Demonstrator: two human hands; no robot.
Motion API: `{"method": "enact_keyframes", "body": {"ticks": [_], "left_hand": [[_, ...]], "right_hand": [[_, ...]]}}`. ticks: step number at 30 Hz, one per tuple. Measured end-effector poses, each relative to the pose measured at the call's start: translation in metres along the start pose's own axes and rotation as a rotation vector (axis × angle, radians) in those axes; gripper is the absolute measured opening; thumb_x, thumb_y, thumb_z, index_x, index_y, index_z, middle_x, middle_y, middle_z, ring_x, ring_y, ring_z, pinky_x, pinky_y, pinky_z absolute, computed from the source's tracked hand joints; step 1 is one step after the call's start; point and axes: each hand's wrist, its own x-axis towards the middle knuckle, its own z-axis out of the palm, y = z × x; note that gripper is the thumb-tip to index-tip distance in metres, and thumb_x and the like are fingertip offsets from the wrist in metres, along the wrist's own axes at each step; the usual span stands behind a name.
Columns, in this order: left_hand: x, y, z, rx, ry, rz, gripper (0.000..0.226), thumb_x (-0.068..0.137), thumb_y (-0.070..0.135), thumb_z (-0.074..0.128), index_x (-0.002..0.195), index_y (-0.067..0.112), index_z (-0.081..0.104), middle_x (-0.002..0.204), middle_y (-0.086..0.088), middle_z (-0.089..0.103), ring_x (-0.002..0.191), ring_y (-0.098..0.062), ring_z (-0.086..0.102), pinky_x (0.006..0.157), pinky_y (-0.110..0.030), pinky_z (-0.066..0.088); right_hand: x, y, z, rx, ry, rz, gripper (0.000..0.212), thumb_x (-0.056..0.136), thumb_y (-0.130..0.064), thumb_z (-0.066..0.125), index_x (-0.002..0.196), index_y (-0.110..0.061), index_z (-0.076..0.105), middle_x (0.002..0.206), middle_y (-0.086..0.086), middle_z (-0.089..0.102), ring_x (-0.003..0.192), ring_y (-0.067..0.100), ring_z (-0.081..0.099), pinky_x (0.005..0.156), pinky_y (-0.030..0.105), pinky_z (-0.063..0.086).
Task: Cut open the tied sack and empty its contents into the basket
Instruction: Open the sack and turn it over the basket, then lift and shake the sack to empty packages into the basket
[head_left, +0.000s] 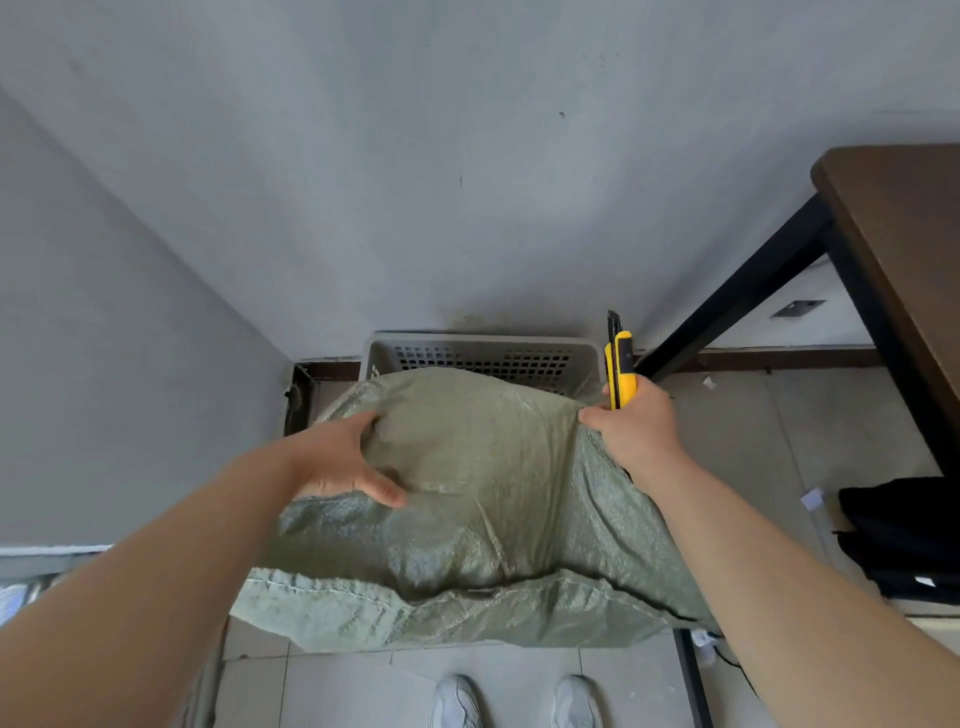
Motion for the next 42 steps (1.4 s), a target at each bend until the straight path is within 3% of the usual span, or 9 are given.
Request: {"method": "enact_keyframes", "body": {"ticks": [2, 5, 10, 20, 27, 31, 36, 40, 42], "left_hand": [[0.000, -0.010, 0.000, 0.175, 0.168, -0.030, 0.090, 0.070, 0.033, 0.082, 0.145, 0.015, 0.035, 0.135, -0.007, 0.055, 0.118, -0.027, 0.055, 0.104, -0.037, 0.041], [0.004, -0.020, 0.000, 0.254, 0.490, -0.018, 0.018, 0.090, 0.021, 0.058, 0.100, 0.011, 0.070, 0.093, -0.006, 0.069, 0.086, -0.025, 0.062, 0.074, -0.031, 0.048], [0.020, -0.017, 0.010, 0.010, 0.700, -0.125, 0.016, 0.094, 0.009, 0.042, 0.094, 0.000, 0.056, 0.086, -0.013, 0.054, 0.070, -0.023, 0.046, 0.065, -0.034, 0.036], [0.031, -0.007, 0.018, -0.248, 0.768, -0.225, 0.025, 0.094, 0.004, 0.037, 0.113, -0.007, 0.050, 0.110, -0.026, 0.057, 0.089, -0.033, 0.048, 0.075, -0.037, 0.036], [0.030, 0.004, 0.011, -0.343, 0.813, -0.213, 0.026, 0.097, 0.006, 0.034, 0.115, -0.005, 0.048, 0.110, -0.025, 0.055, 0.085, -0.030, 0.045, 0.072, -0.038, 0.035], [0.033, 0.005, 0.017, -0.346, 0.833, -0.159, 0.025, 0.098, 0.009, 0.031, 0.114, 0.000, 0.047, 0.093, -0.014, 0.049, 0.080, -0.029, 0.046, 0.068, -0.038, 0.035], [0.033, -0.004, 0.022, -0.340, 0.840, -0.078, 0.024, 0.098, 0.016, 0.037, 0.118, 0.003, 0.044, 0.104, -0.017, 0.053, 0.089, -0.033, 0.051, 0.073, -0.038, 0.036], [0.018, -0.007, 0.033, -0.233, 0.609, 0.161, 0.092, 0.067, 0.052, 0.078, 0.138, 0.030, 0.024, 0.151, -0.002, 0.012, 0.120, -0.023, 0.042, 0.102, -0.038, 0.039], [0.016, -0.011, 0.037, 0.029, 0.455, 0.181, 0.101, 0.047, 0.068, 0.080, 0.133, 0.044, 0.032, 0.154, 0.012, -0.009, 0.136, -0.034, 0.032, 0.113, -0.049, 0.030]], "right_hand": [[0.003, -0.009, 0.000, -0.012, 0.013, -0.013, 0.025, 0.075, -0.005, 0.073, 0.081, -0.019, 0.053, 0.079, 0.006, 0.060, 0.070, 0.023, 0.054, 0.063, 0.031, 0.043], [0.008, -0.017, 0.000, -0.055, -0.001, -0.045, 0.021, 0.077, -0.005, 0.071, 0.088, -0.013, 0.055, 0.075, 0.004, 0.056, 0.065, 0.021, 0.051, 0.058, 0.029, 0.041], [0.011, -0.016, -0.003, -0.189, -0.088, -0.118, 0.019, 0.079, -0.004, 0.069, 0.090, -0.012, 0.056, 0.081, 0.009, 0.062, 0.061, 0.018, 0.051, 0.050, 0.026, 0.037], [-0.006, -0.006, -0.041, -0.255, -0.061, -0.157, 0.005, 0.094, -0.015, 0.056, 0.090, -0.012, 0.053, 0.080, 0.003, 0.063, 0.065, 0.009, 0.066, 0.062, 0.033, 0.050], [-0.038, 0.022, -0.041, -0.529, -0.402, -0.011, 0.042, 0.058, -0.024, 0.088, 0.086, -0.013, 0.059, 0.074, 0.002, 0.060, 0.061, 0.016, 0.055, 0.056, 0.028, 0.041], [-0.033, 0.051, -0.018, -0.606, -0.240, -0.114, 0.030, 0.066, -0.016, 0.079, 0.081, -0.016, 0.053, 0.083, 0.002, 0.056, 0.070, 0.022, 0.054, 0.056, 0.029, 0.036], [-0.015, 0.059, -0.006, -0.462, -0.090, -0.125, 0.021, 0.074, -0.008, 0.072, 0.078, -0.011, 0.052, 0.072, 0.007, 0.059, 0.067, 0.028, 0.057, 0.060, 0.035, 0.044], [-0.014, 0.054, -0.002, -0.374, -0.054, -0.129, 0.015, 0.078, -0.008, 0.069, 0.086, -0.007, 0.056, 0.076, 0.009, 0.060, 0.064, 0.023, 0.053, 0.058, 0.032, 0.043], [-0.014, 0.046, -0.004, -0.342, -0.048, -0.133, 0.014, 0.079, -0.007, 0.068, 0.087, -0.008, 0.057, 0.072, 0.002, 0.056, 0.061, 0.017, 0.050, 0.054, 0.028, 0.039]]}}
